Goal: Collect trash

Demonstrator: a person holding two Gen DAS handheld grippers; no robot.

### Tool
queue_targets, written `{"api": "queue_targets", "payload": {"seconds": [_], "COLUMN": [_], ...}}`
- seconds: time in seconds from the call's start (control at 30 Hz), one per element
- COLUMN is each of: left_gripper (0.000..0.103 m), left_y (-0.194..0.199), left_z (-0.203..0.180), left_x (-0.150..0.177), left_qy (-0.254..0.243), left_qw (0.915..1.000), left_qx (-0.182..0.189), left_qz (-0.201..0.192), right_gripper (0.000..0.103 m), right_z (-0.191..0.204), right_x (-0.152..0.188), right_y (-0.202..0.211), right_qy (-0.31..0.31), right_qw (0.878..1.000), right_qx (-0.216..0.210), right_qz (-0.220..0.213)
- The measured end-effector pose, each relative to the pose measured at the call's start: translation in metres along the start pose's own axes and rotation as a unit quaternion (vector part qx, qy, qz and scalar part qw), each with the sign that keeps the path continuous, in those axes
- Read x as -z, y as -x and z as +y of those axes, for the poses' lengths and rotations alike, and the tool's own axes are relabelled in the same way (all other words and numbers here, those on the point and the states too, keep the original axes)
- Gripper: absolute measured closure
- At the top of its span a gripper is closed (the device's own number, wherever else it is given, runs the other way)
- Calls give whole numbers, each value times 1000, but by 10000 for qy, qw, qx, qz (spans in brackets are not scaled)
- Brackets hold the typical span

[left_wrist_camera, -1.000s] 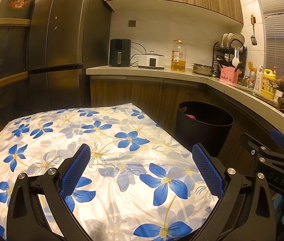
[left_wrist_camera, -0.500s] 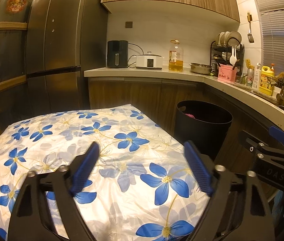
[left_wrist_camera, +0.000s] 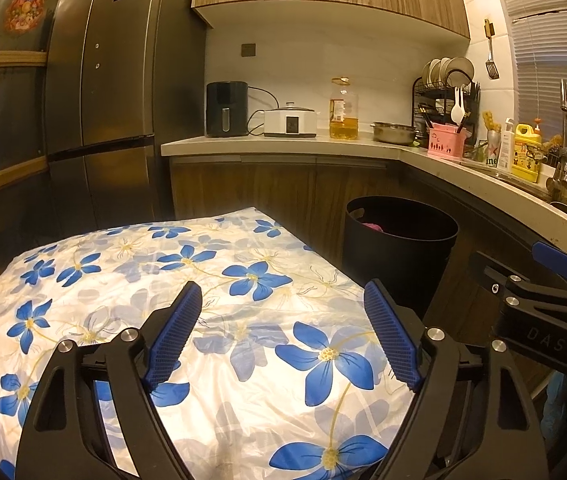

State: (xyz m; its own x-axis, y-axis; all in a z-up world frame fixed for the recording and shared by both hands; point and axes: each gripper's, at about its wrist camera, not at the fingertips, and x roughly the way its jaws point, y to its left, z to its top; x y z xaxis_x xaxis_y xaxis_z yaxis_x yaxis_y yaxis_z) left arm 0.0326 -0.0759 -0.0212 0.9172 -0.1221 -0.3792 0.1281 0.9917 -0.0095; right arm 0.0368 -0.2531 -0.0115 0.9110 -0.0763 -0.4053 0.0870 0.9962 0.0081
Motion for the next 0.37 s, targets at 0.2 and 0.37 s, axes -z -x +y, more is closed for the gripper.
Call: {"api": "queue_targets", "payload": {"seconds": [0.2, 0.37], "left_gripper": [6, 6], "left_y": [1, 2], "left_z": [-1, -3], "left_x": [1, 2], "left_qy": [13, -36], "left_qw": [10000, 10000], "left_qx": [-49, -61], "left_qz": [38, 51], "right_gripper": [8, 8], "right_z": [-2, -2], "right_x": [-1, -1], "right_y": [1, 0], "right_qy": [-16, -14], "right_qw": [10000, 10000], "right_qx": [9, 2], "right_qz": [1, 4]}}
